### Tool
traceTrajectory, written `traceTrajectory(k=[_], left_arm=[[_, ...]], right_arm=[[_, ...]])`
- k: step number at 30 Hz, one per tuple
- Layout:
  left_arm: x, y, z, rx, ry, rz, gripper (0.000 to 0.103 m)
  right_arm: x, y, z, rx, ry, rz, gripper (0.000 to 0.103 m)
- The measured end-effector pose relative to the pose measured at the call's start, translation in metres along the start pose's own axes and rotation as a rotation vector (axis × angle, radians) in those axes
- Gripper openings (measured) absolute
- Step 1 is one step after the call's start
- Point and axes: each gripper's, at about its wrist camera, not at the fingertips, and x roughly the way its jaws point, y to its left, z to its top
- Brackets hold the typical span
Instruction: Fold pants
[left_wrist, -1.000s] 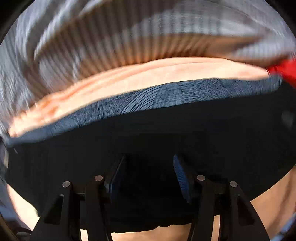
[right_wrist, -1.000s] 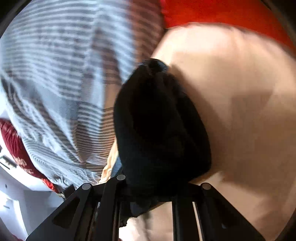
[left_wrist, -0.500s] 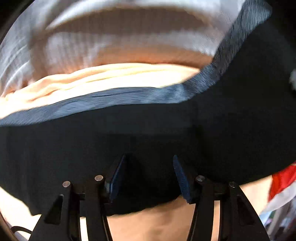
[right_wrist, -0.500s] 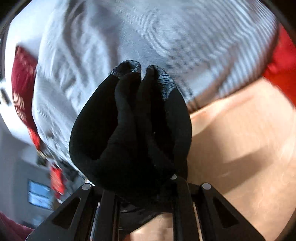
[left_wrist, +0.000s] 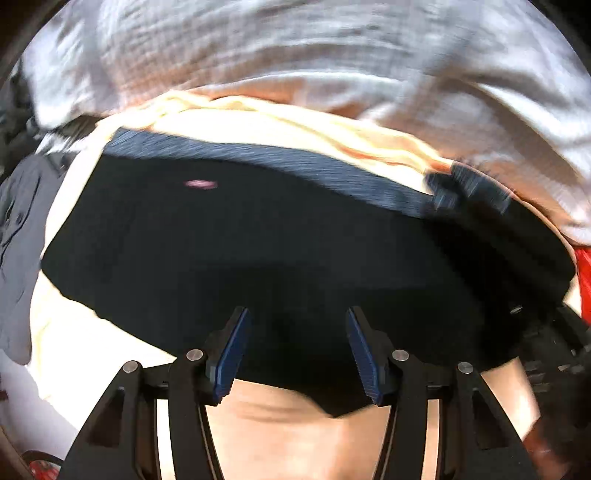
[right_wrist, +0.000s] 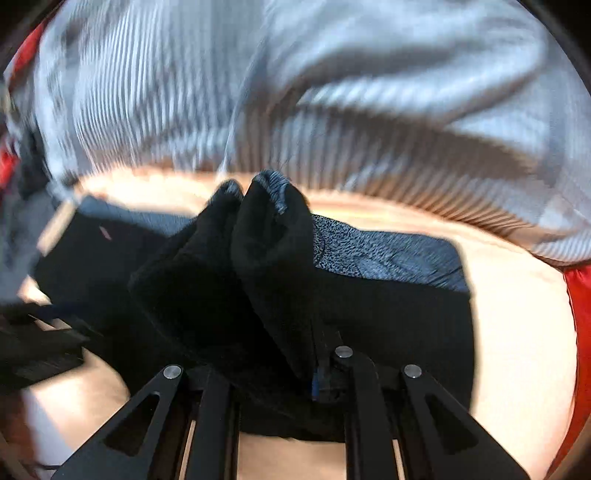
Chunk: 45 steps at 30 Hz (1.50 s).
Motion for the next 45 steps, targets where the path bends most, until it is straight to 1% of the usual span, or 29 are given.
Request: traceTrajectory(k=[1, 2, 3, 4, 5, 6, 7, 10, 11, 13, 14, 15, 18, 21, 22, 23, 25, 26, 27, 28, 29, 30, 33, 37, 40, 41, 43, 44, 45], left_arm=[[0.001, 0.005, -0.001, -0.005, 0.0, 0.006, 0.056], [0.001, 0.006, -0.005, -0.011, 0.001, 0.013, 0.056], [0.006, 0.015, -0.004, -0.018, 0.008, 0.016, 0.06], [0.007, 0.018, -0.007, -0.027, 0.016, 0.016, 0.069], [0.009, 0.026, -0.007, -0.04, 0.015, 0.011, 0.07], [0.009, 0.032, -0.007, -0.05, 0.013, 0.008, 0.07], [0.007, 0.036, -0.007, -0.053, 0.014, 0.003, 0.07], [-0.002, 0.04, -0.001, -0.042, 0.008, -0.011, 0.07], [-0.014, 0.027, -0.004, -0.022, 0.002, -0.02, 0.07], [-0.022, 0.02, -0.003, 0.008, -0.004, -0.049, 0.07], [-0.026, 0.011, -0.001, 0.025, -0.005, -0.078, 0.07], [-0.03, 0.002, -0.001, 0.045, -0.004, -0.113, 0.07], [-0.03, -0.033, 0.001, 0.099, 0.011, -0.208, 0.07], [-0.022, -0.069, 0.001, 0.147, 0.051, -0.278, 0.07], [-0.021, -0.074, -0.002, 0.157, 0.056, -0.28, 0.07], [-0.025, -0.087, -0.005, 0.168, 0.062, -0.274, 0.07], [-0.019, -0.097, -0.006, 0.178, 0.069, -0.275, 0.069], [-0.017, -0.103, -0.006, 0.179, 0.072, -0.288, 0.066], [-0.017, -0.108, -0.006, 0.188, 0.077, -0.301, 0.036], [-0.007, -0.113, -0.003, 0.203, 0.089, -0.283, 0.023], [-0.002, -0.121, -0.004, 0.227, 0.097, -0.238, 0.023], [0.004, -0.126, -0.006, 0.239, 0.098, -0.216, 0.016], [0.023, -0.125, -0.026, 0.259, 0.149, -0.158, 0.015], [0.015, -0.121, -0.037, 0.255, 0.124, -0.143, 0.015], [0.007, -0.123, -0.033, 0.243, 0.114, -0.112, 0.015], [-0.003, -0.119, -0.032, 0.231, 0.097, -0.1, 0.015], [-0.023, -0.112, -0.027, 0.19, 0.049, -0.11, 0.015], [-0.032, -0.112, -0.023, 0.18, 0.027, -0.116, 0.015], [-0.04, -0.115, -0.018, 0.178, 0.002, -0.12, 0.015]], right_arm=[[0.008, 0.016, -0.004, -0.025, 0.017, -0.045, 0.019], [0.015, 0.025, -0.006, -0.047, 0.025, -0.085, 0.024], [0.018, 0.028, -0.013, -0.075, 0.023, -0.129, 0.03], [0.017, 0.035, -0.014, -0.113, 0.012, -0.167, 0.035], [0.013, 0.041, -0.017, -0.14, 0.006, -0.177, 0.048], [0.008, 0.049, -0.017, -0.165, -0.001, -0.168, 0.058], [-0.002, 0.056, -0.022, -0.191, -0.016, -0.142, 0.06], [-0.037, 0.057, -0.032, -0.23, -0.049, -0.043, 0.061], [-0.047, 0.05, -0.037, -0.223, -0.058, -0.015, 0.061], [-0.064, 0.027, -0.046, -0.161, -0.072, 0.028, 0.061], [-0.072, 0.015, -0.049, -0.121, -0.067, 0.023, 0.061], [-0.076, -0.01, -0.051, -0.053, -0.056, 0.013, 0.061], [-0.071, -0.076, -0.052, 0.145, -0.015, -0.001, 0.061], [-0.057, -0.12, -0.053, 0.261, 0.016, -0.003, 0.061], [-0.053, -0.135, -0.054, 0.305, 0.015, 0.024, 0.061], [-0.049, -0.144, -0.054, 0.333, 0.016, 0.044, 0.061], [-0.04, -0.158, -0.056, 0.375, 0.035, 0.076, 0.061], [-0.034, -0.162, -0.057, 0.394, 0.052, 0.098, 0.061], [-0.027, -0.165, -0.058, 0.41, 0.07, 0.115, 0.061], [-0.022, -0.167, -0.061, 0.427, 0.089, 0.136, 0.061], [-0.02, -0.167, -0.065, 0.437, 0.1, 0.148, 0.059], [-0.022, -0.166, -0.07, 0.435, 0.1, 0.149, 0.059], [-0.03, -0.157, -0.079, 0.387, 0.104, 0.149, 0.059], [-0.043, -0.156, -0.082, 0.357, 0.111, 0.183, 0.059], [-0.056, -0.164, -0.077, 0.373, 0.065, 0.194, 0.058], [-0.058, -0.167, -0.072, 0.375, 0.051, 0.192, 0.056], [-0.053, -0.175, -0.059, 0.387, 0.047, 0.219, 0.038], [-0.048, -0.179, -0.052, 0.393, 0.053, 0.23, 0.023], [-0.041, -0.181, -0.044, 0.397, 0.054, 0.24, 0.014]])
